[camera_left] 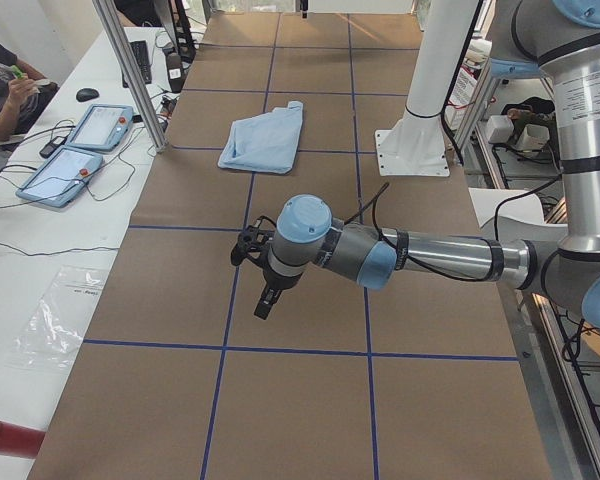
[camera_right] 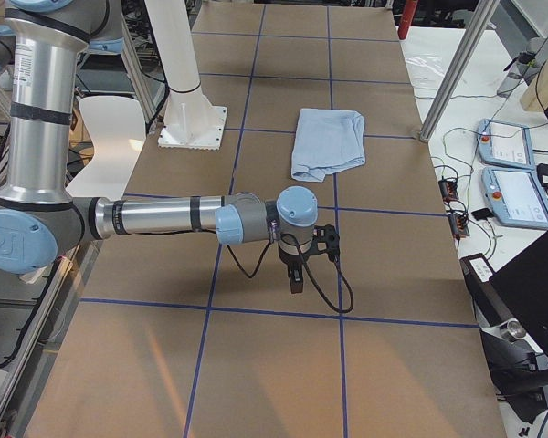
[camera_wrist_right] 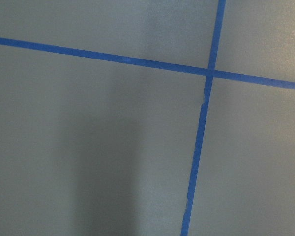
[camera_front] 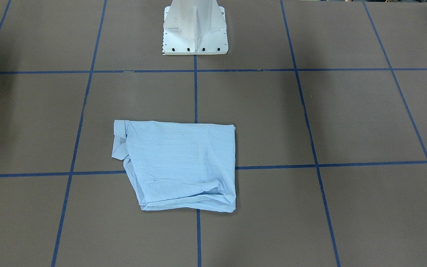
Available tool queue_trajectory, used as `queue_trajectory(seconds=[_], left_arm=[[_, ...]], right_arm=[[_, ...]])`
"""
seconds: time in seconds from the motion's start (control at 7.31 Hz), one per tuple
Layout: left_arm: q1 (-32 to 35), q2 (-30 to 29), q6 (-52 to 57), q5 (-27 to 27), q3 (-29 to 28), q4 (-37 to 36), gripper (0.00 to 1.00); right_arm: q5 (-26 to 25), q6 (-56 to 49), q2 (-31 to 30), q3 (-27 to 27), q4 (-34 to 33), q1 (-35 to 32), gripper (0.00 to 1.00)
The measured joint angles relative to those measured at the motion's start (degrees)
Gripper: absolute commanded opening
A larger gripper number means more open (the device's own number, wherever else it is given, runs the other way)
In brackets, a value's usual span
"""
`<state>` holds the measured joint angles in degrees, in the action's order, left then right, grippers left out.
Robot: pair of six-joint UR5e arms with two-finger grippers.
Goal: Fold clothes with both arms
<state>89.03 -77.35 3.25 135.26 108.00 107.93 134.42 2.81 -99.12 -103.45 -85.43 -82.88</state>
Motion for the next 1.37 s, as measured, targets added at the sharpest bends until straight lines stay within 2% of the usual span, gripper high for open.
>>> queue_trajectory(seconds=[1.37], left_arm=[[0.00,-0.04,0.00,0.45,0.29,-0.26,1.00]], right_arm=[[-1.05,-0.12,-0.11,0.80,-0.09,-0.95,1.00]])
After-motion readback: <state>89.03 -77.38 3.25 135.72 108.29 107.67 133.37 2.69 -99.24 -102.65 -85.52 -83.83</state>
